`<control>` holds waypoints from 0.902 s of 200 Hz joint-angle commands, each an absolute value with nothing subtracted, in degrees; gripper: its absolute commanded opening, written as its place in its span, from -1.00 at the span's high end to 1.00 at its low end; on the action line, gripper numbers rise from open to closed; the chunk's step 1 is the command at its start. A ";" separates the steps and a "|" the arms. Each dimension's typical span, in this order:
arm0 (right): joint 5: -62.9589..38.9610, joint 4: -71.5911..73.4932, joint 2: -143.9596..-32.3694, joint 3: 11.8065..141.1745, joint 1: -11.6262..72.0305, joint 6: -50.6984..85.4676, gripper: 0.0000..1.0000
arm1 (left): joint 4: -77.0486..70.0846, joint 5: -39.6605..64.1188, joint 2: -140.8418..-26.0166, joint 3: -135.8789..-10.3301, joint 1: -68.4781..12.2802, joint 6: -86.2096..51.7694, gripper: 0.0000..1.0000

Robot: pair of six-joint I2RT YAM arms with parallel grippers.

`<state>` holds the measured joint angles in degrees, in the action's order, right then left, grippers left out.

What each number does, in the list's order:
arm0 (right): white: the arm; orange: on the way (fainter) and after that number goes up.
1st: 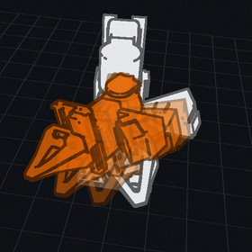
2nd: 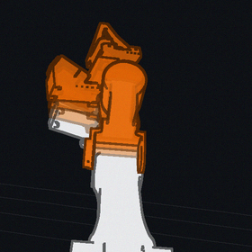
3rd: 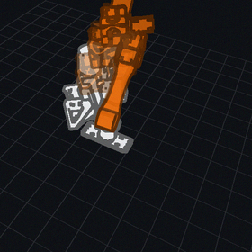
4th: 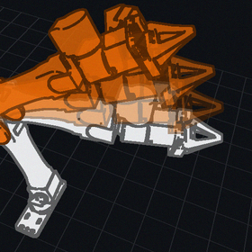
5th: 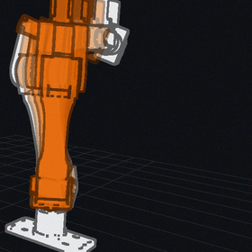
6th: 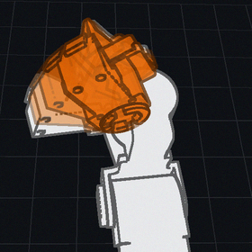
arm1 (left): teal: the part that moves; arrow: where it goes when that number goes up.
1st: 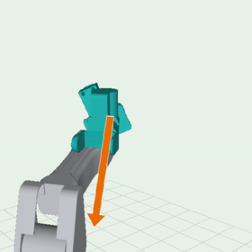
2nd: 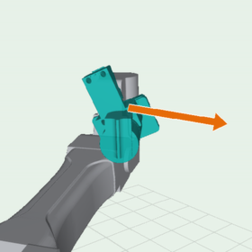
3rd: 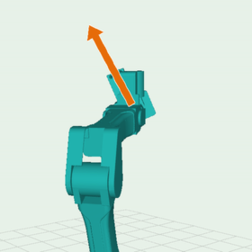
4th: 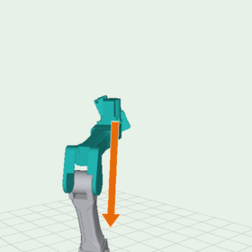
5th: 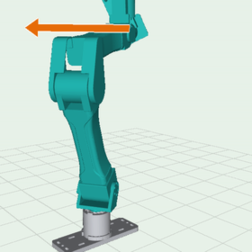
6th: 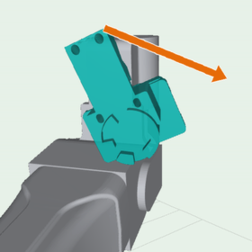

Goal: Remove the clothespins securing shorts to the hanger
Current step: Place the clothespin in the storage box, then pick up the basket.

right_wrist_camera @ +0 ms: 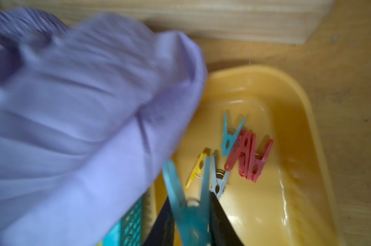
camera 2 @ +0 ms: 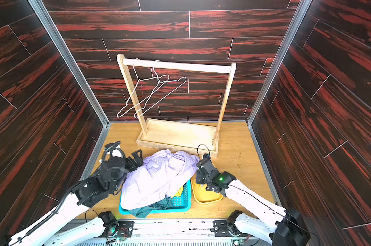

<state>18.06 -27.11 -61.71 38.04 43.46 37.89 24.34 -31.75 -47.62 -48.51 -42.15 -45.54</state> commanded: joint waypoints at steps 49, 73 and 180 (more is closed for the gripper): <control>13.10 -25.36 -53.57 29.63 42.40 39.54 0.04 | 24.61 -23.13 -49.46 -47.02 -34.87 -51.75 -0.99; 14.93 -31.28 -49.35 34.92 42.45 39.23 -0.03 | 25.15 -22.53 -49.51 -48.10 -34.14 -51.11 -0.99; 3.44 -4.91 -78.33 61.73 57.98 25.44 -0.04 | 28.93 -12.39 -60.46 -53.70 -24.95 -46.25 -0.95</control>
